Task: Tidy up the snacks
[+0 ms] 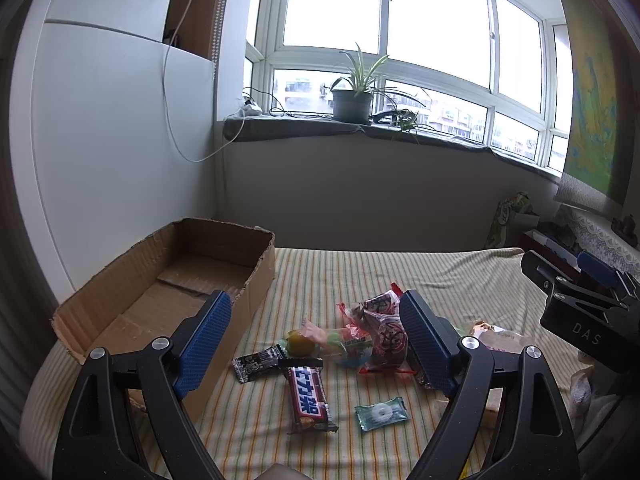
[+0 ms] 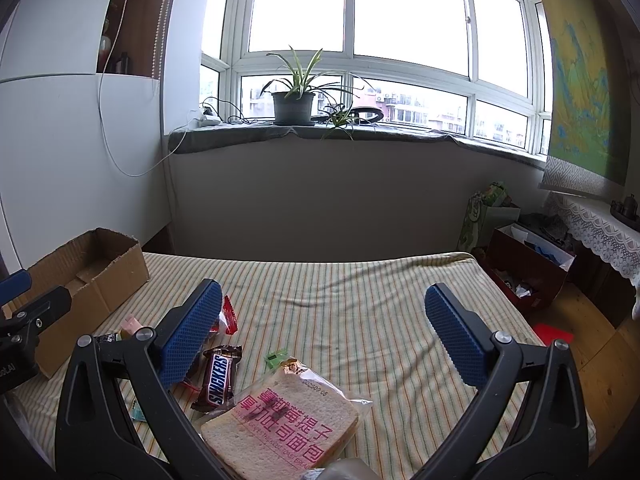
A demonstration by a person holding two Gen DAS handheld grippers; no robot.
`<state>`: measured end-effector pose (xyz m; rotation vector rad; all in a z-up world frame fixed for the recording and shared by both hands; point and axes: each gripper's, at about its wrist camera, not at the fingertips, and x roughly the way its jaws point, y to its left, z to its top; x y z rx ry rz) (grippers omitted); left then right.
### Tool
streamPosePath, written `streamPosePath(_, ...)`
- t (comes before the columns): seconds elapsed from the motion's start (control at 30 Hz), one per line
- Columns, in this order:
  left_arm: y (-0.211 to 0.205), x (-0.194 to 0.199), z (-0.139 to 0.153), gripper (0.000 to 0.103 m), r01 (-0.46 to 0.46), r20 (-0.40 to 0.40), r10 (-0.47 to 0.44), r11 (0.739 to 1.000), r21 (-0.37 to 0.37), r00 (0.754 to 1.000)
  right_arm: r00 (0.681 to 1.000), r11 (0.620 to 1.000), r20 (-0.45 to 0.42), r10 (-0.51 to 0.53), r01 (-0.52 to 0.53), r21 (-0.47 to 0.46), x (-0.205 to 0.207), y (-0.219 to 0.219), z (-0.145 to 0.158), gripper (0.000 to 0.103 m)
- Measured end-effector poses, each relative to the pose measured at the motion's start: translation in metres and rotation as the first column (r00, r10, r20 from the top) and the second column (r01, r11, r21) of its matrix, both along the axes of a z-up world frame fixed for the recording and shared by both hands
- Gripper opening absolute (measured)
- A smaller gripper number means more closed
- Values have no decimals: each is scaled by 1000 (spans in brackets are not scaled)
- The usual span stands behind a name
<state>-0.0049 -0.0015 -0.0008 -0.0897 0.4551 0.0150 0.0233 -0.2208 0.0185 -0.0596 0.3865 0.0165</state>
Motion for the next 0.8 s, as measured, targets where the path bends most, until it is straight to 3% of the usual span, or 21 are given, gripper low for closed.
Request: streamPosePath(0.8, -4, -1, 2, 86, 14, 10, -15, 1000, 7, 1000, 1000, 1000, -6, 2, -2, -1, 0, -1, -3, 103)
